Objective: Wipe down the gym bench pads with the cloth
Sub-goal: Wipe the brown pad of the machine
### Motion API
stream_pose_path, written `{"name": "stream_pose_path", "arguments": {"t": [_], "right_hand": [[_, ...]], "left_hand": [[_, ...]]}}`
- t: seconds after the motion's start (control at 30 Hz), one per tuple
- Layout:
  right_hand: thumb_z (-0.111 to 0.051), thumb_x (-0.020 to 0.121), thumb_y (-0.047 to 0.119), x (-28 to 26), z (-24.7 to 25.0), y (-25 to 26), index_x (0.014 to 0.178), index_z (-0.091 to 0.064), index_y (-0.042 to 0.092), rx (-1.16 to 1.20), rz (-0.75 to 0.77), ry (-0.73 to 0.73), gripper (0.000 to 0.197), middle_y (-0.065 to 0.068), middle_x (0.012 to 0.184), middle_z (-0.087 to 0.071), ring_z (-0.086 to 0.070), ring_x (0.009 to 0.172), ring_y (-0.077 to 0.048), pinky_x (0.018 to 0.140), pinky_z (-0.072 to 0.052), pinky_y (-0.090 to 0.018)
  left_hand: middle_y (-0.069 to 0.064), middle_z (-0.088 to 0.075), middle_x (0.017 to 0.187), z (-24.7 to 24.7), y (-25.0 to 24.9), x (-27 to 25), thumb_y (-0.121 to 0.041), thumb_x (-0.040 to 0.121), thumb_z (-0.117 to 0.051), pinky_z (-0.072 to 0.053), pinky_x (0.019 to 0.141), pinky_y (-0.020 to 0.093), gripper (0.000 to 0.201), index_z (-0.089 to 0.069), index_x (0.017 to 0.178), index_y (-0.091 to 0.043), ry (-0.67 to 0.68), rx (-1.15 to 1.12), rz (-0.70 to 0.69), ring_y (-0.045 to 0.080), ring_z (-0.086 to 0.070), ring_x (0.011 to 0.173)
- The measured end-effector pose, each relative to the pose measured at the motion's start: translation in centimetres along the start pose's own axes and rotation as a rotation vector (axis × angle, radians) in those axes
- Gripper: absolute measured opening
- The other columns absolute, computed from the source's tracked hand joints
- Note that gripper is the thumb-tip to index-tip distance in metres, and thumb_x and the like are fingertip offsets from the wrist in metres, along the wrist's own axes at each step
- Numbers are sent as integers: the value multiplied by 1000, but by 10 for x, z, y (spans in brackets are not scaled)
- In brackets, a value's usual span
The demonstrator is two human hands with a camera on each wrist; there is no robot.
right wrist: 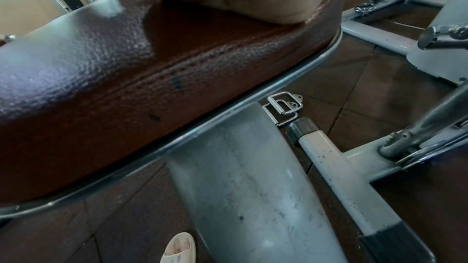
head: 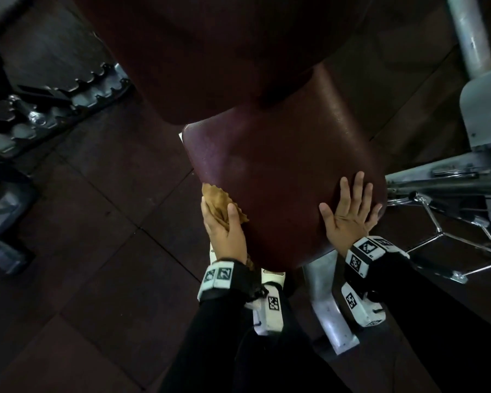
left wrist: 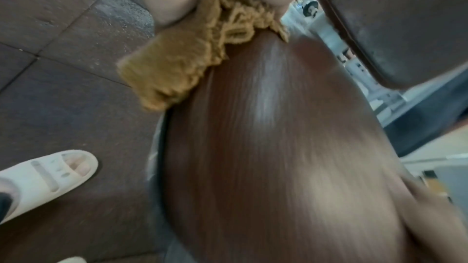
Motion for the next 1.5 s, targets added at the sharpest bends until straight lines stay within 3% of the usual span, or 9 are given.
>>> {"name": "stream_pose_path", "arguments": {"t": [0.1, 0.37, 0.53, 0.73, 0.93, 1.1, 1.27, 1.4, 1.5], "right_hand": [[-13, 83, 67, 1, -1, -2, 147, 9, 33, 12, 11, -5, 76, 24, 142, 39, 29, 136, -3, 109, 16, -49], [-17, 85, 66, 1, -4, -2, 145, 8, 40, 36, 5, -72, 69, 22, 146, 31, 26, 137, -2, 108, 14, -50], [-16, 84, 66, 0, -4, -2, 146, 8, 37, 26, -2, -66, 73, 21, 146, 31, 27, 137, -3, 107, 16, -48], [-12, 81, 68, 3, -4, -1, 146, 11, 37, -2, -14, -31, 75, 24, 142, 37, 25, 136, -2, 108, 18, -47], [-28, 91, 59, 4, 2, 1, 147, 9, 36, -41, -49, 36, 71, 14, 152, 29, 21, 140, -11, 111, 15, -47], [-57, 89, 37, -4, 39, 9, 149, -15, 26, 48, -10, 84, 74, 5, 158, 7, 3, 145, -21, 115, -5, -49], [-72, 81, 16, -37, 90, 32, 139, -40, 15, 588, -63, 212, 66, -7, 144, -39, -46, 126, -23, 107, -37, -39], [-75, 77, 13, -71, 129, 49, 122, -55, 16, 686, 29, 274, 49, -1, 122, -59, -55, 112, -15, 96, -42, -25], [-78, 74, 12, -93, 154, 58, 117, -58, 17, 677, 100, 318, 47, 0, 113, -63, -60, 105, -15, 95, -46, -27]], "left_hand": [[3, -36, 150, 6, -27, 39, -36, 96, -50, -31, 112, 35, 63, -21, 150, -24, -22, 28, -53, 18, -38, 135], [0, -52, 137, 15, -86, 140, -51, 91, -51, -38, 106, 34, 59, -31, 144, -34, 39, 158, -73, 20, -51, 123], [3, -46, 142, 14, -72, 108, -47, 93, -51, -37, 103, 31, 63, -23, 148, -30, 33, 141, -88, 22, -48, 126], [10, -17, 156, 8, -17, 16, -37, 96, -50, -21, 98, 18, 74, -4, 152, -23, 105, 165, -45, 25, -29, 139], [6, -27, 155, 24, 6, -34, -36, 99, -42, -31, 108, 40, 67, -1, 152, -30, 251, 293, 21, 25, -38, 134], [6, -48, 137, 51, -24, -34, -20, 96, -50, -36, 93, 27, 57, -28, 148, -29, 238, 421, -57, 24, -50, 121], [-1, -60, 117, 70, -69, -53, -26, 89, -58, -40, 86, 23, 46, -48, 134, -33, 346, 452, -180, 16, -57, 107], [-8, -64, 105, 82, -107, -75, -40, 83, -64, -47, 86, 25, 39, -54, 120, -39, 417, 523, -299, 7, -59, 97], [-7, -63, 106, 90, -135, -90, -41, 82, -64, -48, 89, 30, 40, -53, 120, -40, 479, 611, -387, 12, -60, 99]]}}
Point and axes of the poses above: each hand's wrist, its own x-axis towards the middle knuckle, its own z-axis out of the back of the hand, y = z × x, the point moved 2 cm from there along x, towards the middle knuckle
